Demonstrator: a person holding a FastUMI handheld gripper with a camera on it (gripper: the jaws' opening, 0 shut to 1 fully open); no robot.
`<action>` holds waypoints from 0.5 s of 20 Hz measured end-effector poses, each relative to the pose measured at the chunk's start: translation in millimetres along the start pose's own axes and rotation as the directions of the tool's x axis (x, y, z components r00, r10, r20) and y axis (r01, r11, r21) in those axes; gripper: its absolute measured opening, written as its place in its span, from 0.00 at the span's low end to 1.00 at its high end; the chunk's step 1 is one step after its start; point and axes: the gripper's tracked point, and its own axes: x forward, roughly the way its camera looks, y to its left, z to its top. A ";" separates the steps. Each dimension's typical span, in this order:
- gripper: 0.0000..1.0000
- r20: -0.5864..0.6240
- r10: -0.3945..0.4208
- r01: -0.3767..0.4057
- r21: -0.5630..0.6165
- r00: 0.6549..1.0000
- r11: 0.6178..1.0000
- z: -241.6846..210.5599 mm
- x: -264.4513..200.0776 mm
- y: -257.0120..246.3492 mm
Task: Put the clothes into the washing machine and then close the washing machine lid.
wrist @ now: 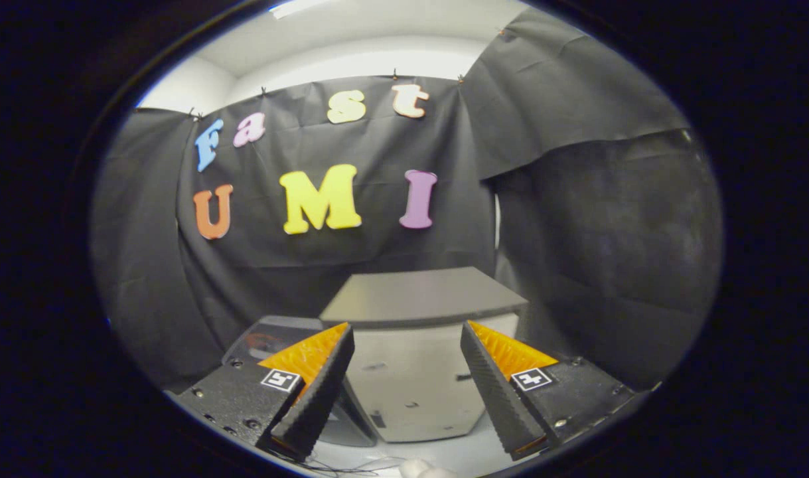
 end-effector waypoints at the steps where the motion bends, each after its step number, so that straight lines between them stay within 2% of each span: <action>1: 1.00 -0.014 -0.008 0.007 -0.007 1.000 1.000 -12.3 -8.9 -8.0; 5: 1.00 0.032 -0.006 0.007 -0.044 0.999 0.999 -20.3 -35.4 -40.2; 10: 1.00 0.032 0.043 -0.041 -0.041 0.999 0.998 -30.5 -46.7 -44.2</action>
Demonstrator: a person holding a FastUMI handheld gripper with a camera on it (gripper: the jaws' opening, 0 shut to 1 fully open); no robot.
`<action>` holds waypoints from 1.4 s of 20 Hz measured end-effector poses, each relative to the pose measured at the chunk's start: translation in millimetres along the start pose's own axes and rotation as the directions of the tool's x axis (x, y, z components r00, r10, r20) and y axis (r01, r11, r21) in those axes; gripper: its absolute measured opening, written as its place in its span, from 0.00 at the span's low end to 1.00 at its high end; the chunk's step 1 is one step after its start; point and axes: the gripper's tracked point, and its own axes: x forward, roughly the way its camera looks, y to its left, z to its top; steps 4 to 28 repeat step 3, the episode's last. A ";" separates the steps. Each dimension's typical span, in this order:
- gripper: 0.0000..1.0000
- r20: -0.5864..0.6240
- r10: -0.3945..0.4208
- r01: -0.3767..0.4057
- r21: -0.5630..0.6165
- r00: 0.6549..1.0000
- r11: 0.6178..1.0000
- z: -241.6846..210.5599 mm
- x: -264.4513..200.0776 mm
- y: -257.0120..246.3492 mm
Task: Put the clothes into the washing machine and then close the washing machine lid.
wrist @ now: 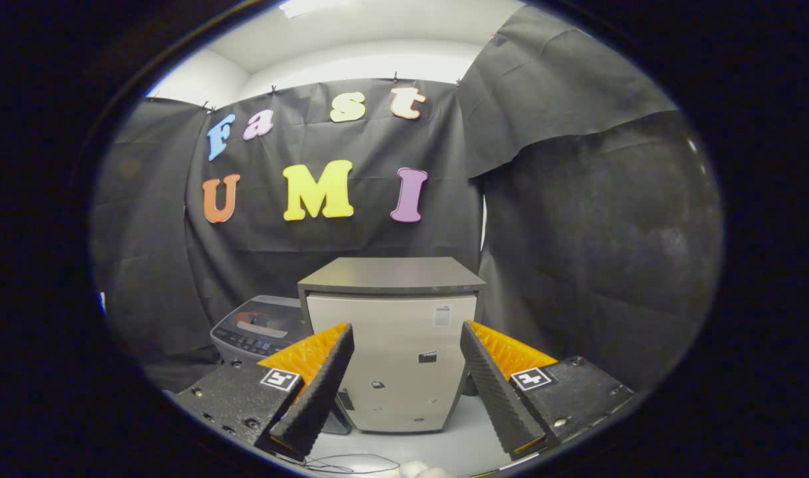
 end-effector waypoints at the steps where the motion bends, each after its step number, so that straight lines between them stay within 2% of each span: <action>1: 1.00 -0.004 0.003 -0.003 -0.008 1.000 1.000 -3.3 -0.9 0.9; 28: 1.00 -0.009 0.006 -0.006 -0.020 1.000 1.000 -9.6 -2.9 -0.6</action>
